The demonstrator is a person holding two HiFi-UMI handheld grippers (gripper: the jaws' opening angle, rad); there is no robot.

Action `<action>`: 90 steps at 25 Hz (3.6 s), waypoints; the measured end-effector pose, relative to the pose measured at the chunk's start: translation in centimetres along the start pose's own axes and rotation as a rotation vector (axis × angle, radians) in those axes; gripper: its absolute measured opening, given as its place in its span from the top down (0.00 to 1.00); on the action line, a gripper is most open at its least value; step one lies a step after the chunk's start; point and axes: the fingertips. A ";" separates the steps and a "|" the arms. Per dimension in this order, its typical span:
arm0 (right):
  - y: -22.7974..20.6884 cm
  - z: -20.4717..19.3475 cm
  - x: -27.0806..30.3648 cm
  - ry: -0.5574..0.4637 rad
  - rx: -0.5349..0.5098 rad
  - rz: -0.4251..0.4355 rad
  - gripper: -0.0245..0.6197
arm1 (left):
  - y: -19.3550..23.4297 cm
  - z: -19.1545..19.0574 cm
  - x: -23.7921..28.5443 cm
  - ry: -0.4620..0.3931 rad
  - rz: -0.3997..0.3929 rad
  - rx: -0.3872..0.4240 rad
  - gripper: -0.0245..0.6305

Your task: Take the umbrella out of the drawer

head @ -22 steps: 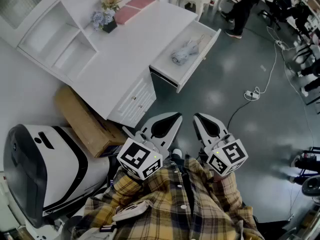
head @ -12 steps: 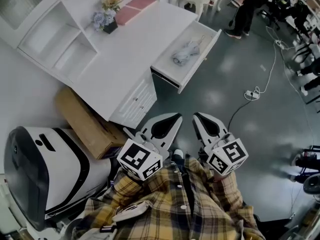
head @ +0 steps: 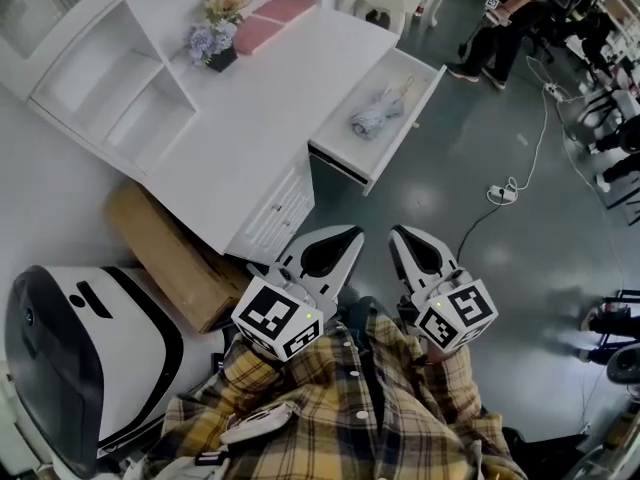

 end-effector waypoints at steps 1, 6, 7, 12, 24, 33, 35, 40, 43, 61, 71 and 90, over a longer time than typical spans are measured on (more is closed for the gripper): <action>0.0 -0.1 0.2 -0.003 0.007 -0.004 0.94 | 0.3 0.1 -0.2 0.000 0.001 0.002 0.93; -0.3 -0.6 1.9 0.022 0.023 -0.014 0.94 | 1.8 0.0 -0.9 -0.001 0.009 -0.014 0.93; -0.4 -0.5 2.3 0.027 0.021 -0.017 0.94 | 2.2 -0.1 -1.0 0.001 0.012 -0.020 0.93; -1.6 -0.3 4.0 0.037 0.018 -0.028 0.94 | 3.9 -0.7 -0.6 0.008 0.016 -0.038 0.93; -6.1 0.4 9.3 0.083 0.045 -0.027 0.94 | 9.6 -0.6 3.9 0.019 0.041 -0.068 0.93; -13.2 2.8 14.9 0.145 0.073 -0.017 0.94 | 15.2 0.3 11.4 0.048 0.067 -0.107 0.93; -14.9 3.6 16.2 0.154 0.076 -0.012 0.94 | 16.4 0.7 13.5 0.056 0.066 -0.108 0.93; -19.5 5.4 18.9 0.171 0.090 -0.008 0.94 | 18.7 1.7 18.9 0.075 0.054 -0.106 0.93; -22.1 6.5 20.4 0.174 0.097 -0.010 0.94 | 20.1 2.1 21.9 0.088 0.051 -0.104 0.93; -26.5 8.6 25.7 0.208 0.137 -0.054 0.94 | 24.4 2.8 28.7 0.144 -0.058 -0.118 0.93; -27.2 8.5 26.5 0.188 0.174 -0.112 0.94 | 25.3 2.2 29.8 0.176 -0.121 -0.123 0.93; -29.3 4.7 26.0 0.240 0.231 -0.151 0.94 | 26.5 -2.7 33.3 0.293 -0.145 -0.102 0.93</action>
Point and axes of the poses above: the fingertips, and each gripper's own axes: x forward along the fingers, y to its left, z out of its top, and after that the axes turned 6 degrees about x, right-handed
